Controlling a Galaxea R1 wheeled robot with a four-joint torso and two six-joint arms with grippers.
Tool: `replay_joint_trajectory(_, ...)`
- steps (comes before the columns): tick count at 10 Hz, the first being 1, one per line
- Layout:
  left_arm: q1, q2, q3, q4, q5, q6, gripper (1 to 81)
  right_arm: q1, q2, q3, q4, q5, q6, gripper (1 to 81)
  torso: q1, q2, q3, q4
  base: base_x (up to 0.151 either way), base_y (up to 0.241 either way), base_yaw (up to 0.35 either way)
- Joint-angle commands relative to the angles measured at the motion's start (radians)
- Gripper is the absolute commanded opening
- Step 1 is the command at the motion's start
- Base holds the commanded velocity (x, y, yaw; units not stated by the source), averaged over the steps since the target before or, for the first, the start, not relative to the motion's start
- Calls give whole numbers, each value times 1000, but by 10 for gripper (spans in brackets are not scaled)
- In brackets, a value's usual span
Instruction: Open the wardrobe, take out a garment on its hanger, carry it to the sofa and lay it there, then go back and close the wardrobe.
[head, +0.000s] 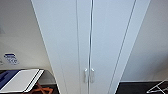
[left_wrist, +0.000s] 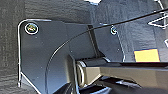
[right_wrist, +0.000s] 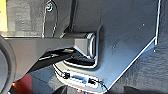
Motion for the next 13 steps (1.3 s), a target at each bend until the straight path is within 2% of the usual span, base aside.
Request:
replay_joint_trajectory(1, -28, -11, 18, 15, 49, 5, 811, 34, -16, 14, -7, -65, -5, 811, 0, 0, 0, 0, 0, 0, 0)
replay_joint_trajectory(6, -28, -26, 34, 15, 48, -1, 811, 48, -40, 55, 4, -60, -6, 811, 0, 0, 0, 0, 0, 0, 0)
replay_joint_trajectory(13, -109, -293, 413, 13, 49, -1, 811, 219, -319, 502, 8, -66, 6, 811, 0, 1, 0, 0, 0, 0, 0)
